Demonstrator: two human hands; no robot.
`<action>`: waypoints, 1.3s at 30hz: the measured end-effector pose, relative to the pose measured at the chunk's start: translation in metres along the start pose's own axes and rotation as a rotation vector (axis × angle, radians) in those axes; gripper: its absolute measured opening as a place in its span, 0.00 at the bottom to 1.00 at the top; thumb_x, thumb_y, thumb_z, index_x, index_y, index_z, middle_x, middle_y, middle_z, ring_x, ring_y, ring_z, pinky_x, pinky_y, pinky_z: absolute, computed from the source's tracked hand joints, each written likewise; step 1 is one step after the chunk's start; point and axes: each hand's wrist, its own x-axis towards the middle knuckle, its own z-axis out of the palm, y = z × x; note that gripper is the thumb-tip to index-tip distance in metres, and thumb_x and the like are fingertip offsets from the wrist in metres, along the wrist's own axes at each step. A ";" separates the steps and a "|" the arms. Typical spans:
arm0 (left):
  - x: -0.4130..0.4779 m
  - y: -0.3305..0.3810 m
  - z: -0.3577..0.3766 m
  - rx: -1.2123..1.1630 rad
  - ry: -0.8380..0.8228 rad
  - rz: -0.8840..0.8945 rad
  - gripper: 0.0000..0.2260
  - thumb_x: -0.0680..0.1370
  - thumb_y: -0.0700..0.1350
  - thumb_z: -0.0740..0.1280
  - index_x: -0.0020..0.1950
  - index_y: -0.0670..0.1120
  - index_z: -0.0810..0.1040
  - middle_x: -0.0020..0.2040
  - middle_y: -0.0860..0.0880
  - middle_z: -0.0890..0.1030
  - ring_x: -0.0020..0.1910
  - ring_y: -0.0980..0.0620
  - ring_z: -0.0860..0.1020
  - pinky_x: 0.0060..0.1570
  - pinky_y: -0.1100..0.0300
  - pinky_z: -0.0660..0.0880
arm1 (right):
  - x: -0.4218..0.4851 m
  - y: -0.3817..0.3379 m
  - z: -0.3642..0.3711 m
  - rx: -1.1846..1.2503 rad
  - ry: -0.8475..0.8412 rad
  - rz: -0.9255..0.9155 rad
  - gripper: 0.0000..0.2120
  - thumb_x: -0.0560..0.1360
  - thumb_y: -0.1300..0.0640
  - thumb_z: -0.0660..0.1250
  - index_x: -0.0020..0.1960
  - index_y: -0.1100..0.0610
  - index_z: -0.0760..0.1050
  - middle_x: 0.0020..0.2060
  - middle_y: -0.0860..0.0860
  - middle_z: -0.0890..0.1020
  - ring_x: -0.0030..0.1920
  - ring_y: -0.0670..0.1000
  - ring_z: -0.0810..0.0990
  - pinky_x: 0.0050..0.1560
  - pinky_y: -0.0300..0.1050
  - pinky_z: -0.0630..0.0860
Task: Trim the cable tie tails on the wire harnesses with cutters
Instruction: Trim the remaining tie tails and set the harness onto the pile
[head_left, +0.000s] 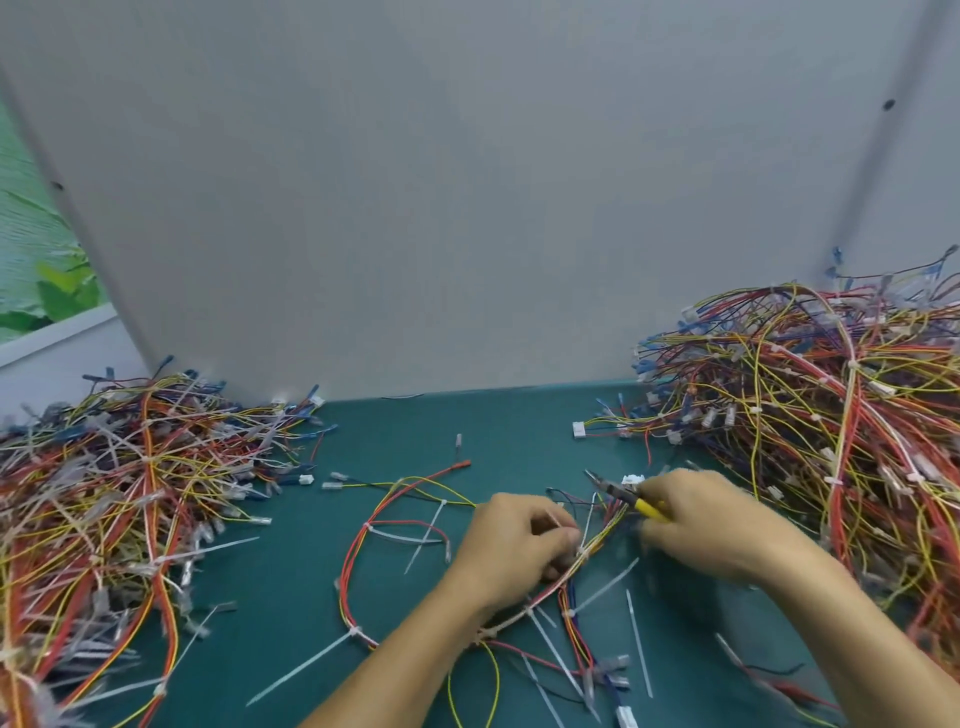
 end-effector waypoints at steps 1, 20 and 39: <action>-0.001 -0.003 -0.003 -0.096 -0.005 -0.031 0.05 0.75 0.36 0.69 0.41 0.43 0.82 0.32 0.47 0.80 0.30 0.53 0.77 0.34 0.63 0.77 | -0.001 -0.002 -0.003 -0.041 0.028 -0.021 0.09 0.73 0.49 0.64 0.48 0.53 0.76 0.43 0.53 0.80 0.46 0.55 0.78 0.45 0.49 0.75; -0.011 -0.014 -0.007 -0.291 0.079 -0.074 0.07 0.75 0.33 0.68 0.40 0.43 0.80 0.29 0.48 0.80 0.26 0.55 0.77 0.29 0.64 0.75 | -0.004 -0.009 -0.009 -0.215 -0.081 -0.200 0.11 0.68 0.55 0.66 0.48 0.47 0.80 0.37 0.52 0.78 0.42 0.56 0.79 0.40 0.47 0.78; -0.011 -0.014 -0.009 -0.292 0.062 -0.043 0.11 0.74 0.32 0.68 0.39 0.47 0.82 0.28 0.50 0.79 0.27 0.55 0.76 0.30 0.63 0.75 | -0.004 -0.018 -0.007 -0.239 -0.095 -0.238 0.14 0.69 0.56 0.66 0.27 0.45 0.68 0.31 0.49 0.68 0.43 0.60 0.78 0.40 0.49 0.76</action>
